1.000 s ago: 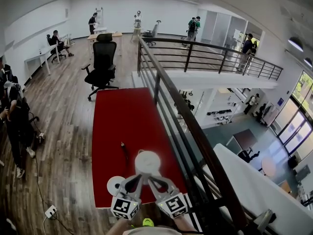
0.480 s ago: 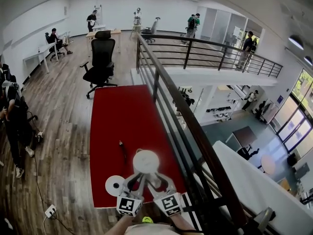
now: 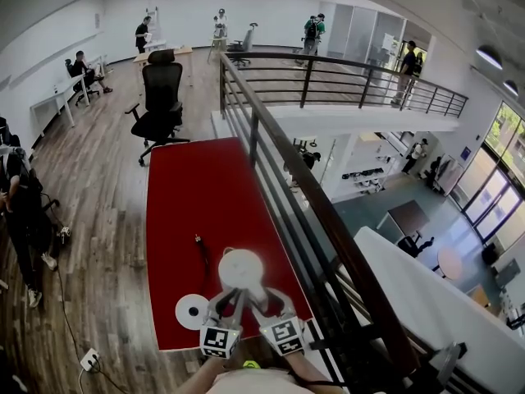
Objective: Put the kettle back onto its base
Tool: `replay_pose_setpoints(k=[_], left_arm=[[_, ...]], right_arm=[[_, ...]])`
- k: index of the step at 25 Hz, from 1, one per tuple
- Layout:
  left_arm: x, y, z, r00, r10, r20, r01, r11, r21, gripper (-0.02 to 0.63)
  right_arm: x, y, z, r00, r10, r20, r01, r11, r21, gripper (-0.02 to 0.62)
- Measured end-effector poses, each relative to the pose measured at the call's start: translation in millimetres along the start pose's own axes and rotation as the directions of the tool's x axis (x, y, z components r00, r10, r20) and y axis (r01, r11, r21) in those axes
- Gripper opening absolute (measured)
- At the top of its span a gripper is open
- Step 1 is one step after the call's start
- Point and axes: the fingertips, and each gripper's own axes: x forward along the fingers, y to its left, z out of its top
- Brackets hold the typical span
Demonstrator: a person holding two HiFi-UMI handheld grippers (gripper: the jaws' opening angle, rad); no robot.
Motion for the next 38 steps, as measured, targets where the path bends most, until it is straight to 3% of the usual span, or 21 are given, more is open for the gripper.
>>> replay_pose_setpoints(k=[11, 17, 38], left_arm=[[7, 16, 18, 0.999, 0.023, 0.029, -0.024, 1.000, 0.018, 0.037], [13, 19, 26, 1.000, 0.017, 0.022, -0.018, 0.999, 0.044, 0.016], [16, 27, 31, 0.999, 0.033, 0.014, -0.034, 0.998, 0.045, 0.003]], right_arm=[[28, -5, -28, 0.999, 0.013, -0.038, -0.010, 0.997, 0.071, 0.167], [36, -12, -33, 1.000, 0.022, 0.000, -0.022, 0.993, 0.117, 0.166], [37, -19, -34, 0.998, 0.068, 0.008, -0.068, 0.988, 0.142, 0.158]])
